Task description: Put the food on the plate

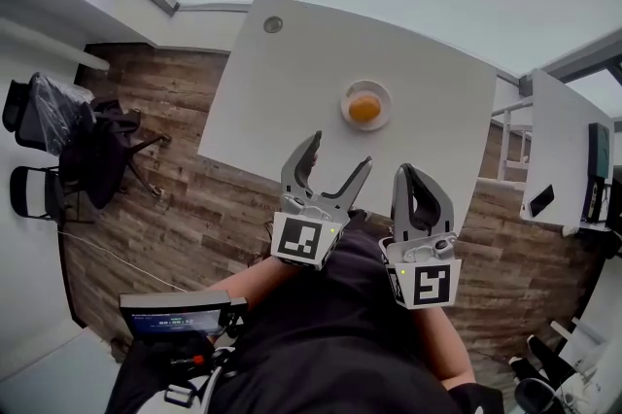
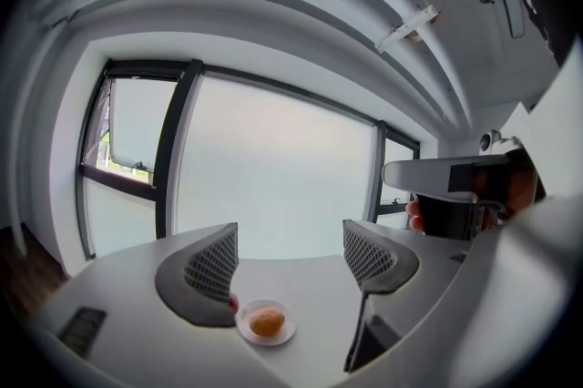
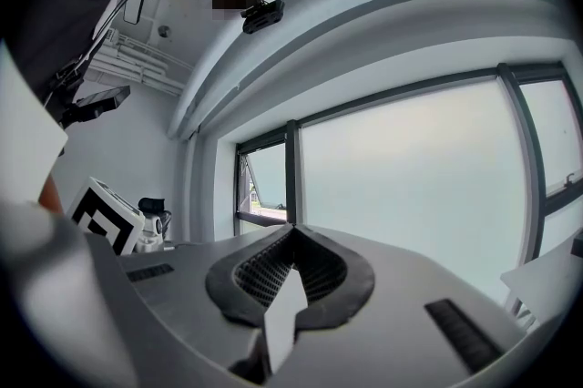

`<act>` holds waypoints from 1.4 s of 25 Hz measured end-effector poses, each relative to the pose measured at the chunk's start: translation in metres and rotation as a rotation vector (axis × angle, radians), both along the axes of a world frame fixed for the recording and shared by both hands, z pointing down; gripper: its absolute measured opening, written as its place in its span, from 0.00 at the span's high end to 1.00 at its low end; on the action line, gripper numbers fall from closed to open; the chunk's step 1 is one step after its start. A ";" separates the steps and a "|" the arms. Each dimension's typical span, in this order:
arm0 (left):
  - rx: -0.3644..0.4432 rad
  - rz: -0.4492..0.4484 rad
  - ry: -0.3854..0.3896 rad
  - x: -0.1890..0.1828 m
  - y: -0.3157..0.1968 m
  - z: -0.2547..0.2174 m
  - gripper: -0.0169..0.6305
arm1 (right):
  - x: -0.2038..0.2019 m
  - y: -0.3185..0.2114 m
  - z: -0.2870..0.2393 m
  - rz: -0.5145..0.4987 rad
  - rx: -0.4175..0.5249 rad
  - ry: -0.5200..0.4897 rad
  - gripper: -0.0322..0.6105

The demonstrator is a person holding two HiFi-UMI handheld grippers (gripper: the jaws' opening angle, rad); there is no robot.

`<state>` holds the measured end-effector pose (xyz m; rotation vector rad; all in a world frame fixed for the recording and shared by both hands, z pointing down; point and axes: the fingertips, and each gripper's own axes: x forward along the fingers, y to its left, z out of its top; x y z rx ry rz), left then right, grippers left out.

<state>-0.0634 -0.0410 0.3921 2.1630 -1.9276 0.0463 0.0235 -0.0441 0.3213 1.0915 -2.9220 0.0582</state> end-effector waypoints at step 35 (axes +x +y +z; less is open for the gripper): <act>0.090 -0.005 -0.037 -0.012 0.030 -0.023 0.96 | -0.031 0.025 -0.007 -0.047 0.071 0.053 0.94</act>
